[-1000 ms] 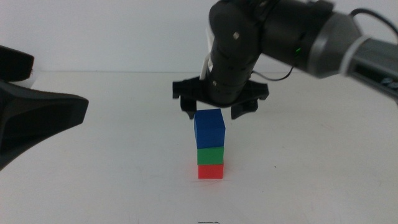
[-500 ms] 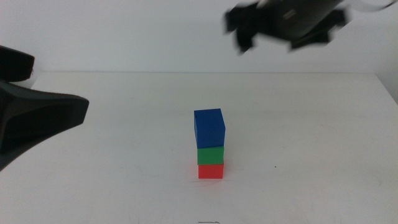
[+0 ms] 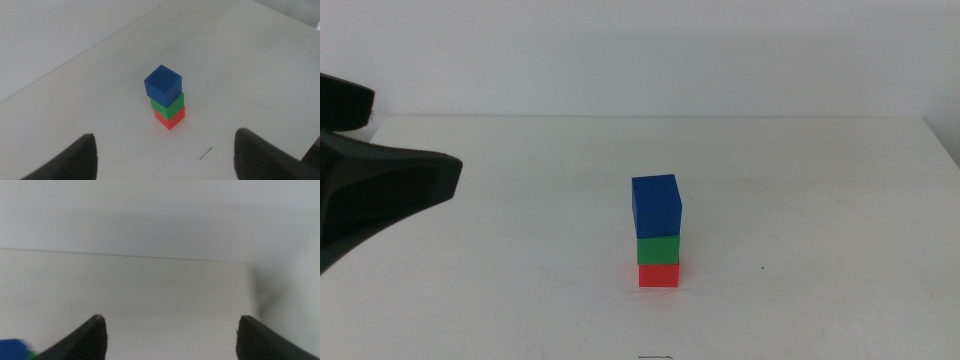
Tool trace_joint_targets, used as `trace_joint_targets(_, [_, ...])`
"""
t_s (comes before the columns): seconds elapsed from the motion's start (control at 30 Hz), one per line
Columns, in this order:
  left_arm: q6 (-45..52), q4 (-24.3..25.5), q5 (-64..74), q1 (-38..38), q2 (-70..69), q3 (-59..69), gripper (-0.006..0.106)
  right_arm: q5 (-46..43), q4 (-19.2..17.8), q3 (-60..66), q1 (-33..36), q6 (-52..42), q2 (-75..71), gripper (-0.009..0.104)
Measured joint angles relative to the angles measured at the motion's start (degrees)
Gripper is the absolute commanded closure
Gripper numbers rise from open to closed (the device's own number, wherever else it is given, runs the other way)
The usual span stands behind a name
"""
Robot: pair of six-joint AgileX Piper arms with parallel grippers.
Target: Stack red cubes first, then green, then blue cubes in a specific spot.
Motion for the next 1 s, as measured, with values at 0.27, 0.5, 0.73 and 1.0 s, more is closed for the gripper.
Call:
trace_joint_targets(0.27, [0.0, 0.9, 0.0, 0.0, 0.0, 0.0, 0.007, -14.5, 11.1, 22.7, -14.9, -10.4, -17.9, 0.029])
trace_joint_targets(0.5, [0.0, 0.9, 0.0, 0.0, 0.2, 0.0, 0.007, -33.0, 18.6, 43.3, -18.0, -21.4, -26.9, 0.029])
trace_joint_targets(0.73, [0.0, 0.9, 0.0, 0.0, 0.2, 0.0, 0.007, -37.3, 17.5, 48.5, -18.0, -19.4, -28.0, 0.029])
trace_joint_targets(1.0, [0.0, 1.2, 0.0, 0.0, 0.2, 0.0, 0.007, -37.5, 16.5, 48.5, -18.0, -17.8, -28.1, 0.029])
